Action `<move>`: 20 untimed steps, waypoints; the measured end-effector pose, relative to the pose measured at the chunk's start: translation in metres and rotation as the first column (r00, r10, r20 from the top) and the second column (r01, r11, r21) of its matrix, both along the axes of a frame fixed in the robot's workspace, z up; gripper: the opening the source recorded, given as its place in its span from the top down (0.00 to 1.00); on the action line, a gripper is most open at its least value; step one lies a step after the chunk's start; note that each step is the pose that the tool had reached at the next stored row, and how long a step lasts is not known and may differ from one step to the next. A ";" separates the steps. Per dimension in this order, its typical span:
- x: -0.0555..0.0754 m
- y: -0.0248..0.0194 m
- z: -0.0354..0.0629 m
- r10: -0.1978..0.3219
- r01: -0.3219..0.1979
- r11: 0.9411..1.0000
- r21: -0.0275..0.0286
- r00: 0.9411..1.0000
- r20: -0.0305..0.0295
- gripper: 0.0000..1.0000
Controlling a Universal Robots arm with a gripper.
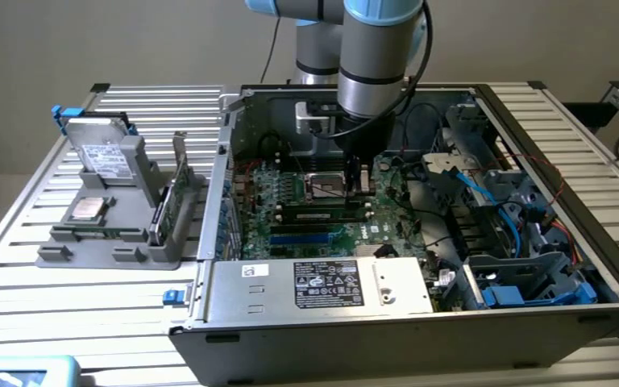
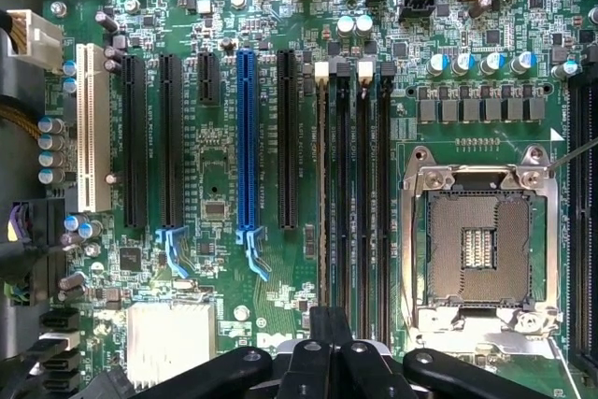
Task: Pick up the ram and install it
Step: 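Press down the ram until it locks into place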
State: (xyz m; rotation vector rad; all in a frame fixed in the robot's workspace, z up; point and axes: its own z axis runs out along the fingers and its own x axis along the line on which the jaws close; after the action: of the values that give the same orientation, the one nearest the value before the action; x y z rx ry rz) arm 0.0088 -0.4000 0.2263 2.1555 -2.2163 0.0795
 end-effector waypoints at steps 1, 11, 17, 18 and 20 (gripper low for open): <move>-0.001 0.0001 0.0013 0.000 0.000 1.000 0.001 1.000 0.000 0.89; -0.027 0.0000 0.0082 0.000 0.000 1.000 0.000 1.000 0.000 0.89; -0.041 0.0000 0.0078 0.000 0.000 1.000 0.000 1.000 0.000 0.89; -0.042 0.0000 0.0076 0.000 0.000 1.000 0.000 1.000 0.000 0.89; -0.043 0.0000 0.0070 0.000 0.000 1.000 0.000 1.000 0.000 0.89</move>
State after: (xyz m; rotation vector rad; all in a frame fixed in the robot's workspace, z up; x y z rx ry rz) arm -0.0345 -0.4000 0.2332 2.1554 -2.2161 0.0799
